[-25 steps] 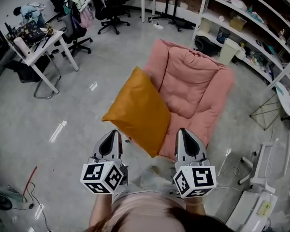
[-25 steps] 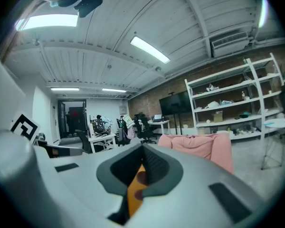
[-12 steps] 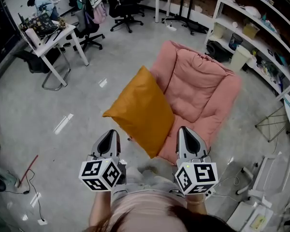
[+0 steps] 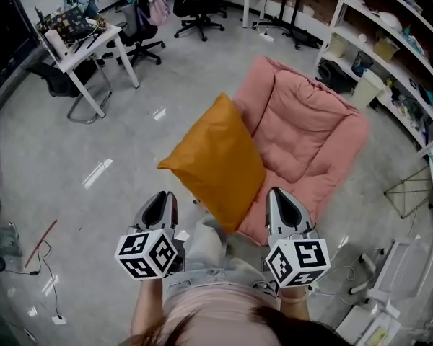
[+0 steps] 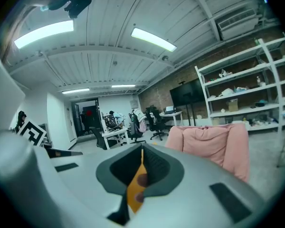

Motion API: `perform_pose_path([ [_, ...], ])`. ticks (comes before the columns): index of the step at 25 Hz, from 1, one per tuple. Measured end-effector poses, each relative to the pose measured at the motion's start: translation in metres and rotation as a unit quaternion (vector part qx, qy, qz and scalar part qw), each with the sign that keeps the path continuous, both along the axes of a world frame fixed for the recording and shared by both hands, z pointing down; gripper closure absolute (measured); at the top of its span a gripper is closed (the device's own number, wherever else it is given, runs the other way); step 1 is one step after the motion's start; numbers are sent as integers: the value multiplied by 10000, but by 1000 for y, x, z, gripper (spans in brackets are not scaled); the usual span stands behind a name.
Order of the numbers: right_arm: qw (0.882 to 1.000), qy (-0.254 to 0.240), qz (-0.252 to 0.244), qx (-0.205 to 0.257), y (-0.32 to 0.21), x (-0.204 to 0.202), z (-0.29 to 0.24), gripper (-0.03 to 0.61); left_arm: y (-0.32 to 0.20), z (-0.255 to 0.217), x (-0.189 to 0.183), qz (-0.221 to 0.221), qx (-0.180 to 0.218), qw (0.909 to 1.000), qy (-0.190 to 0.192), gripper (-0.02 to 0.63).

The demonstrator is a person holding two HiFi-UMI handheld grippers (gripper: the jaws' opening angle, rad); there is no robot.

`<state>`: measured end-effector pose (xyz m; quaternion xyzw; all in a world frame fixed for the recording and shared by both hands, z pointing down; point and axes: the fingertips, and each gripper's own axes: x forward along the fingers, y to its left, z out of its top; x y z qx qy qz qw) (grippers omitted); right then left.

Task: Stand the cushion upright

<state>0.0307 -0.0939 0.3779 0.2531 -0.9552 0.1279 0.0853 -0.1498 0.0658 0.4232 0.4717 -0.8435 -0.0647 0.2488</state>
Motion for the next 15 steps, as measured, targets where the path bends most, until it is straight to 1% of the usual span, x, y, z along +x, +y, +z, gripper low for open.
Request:
perform_pose_path([
  [6, 9998, 118, -68, -108, -24, -14, 11, 561, -9, 15, -23, -215, -157, 9996, 129, 552],
  [10, 9996, 215, -125, -135, -41, -27, 18, 560, -13, 30, -36, -379, -275, 9985, 279, 542],
  [12, 9994, 236, -165, -166, -48, -37, 21, 560, -14, 42, -43, -416, -385, 9974, 441, 537],
  [15, 9990, 284, -281, -174, -56, -52, 23, 560, -16, 59, -51, -476, -483, 9945, 792, 520],
])
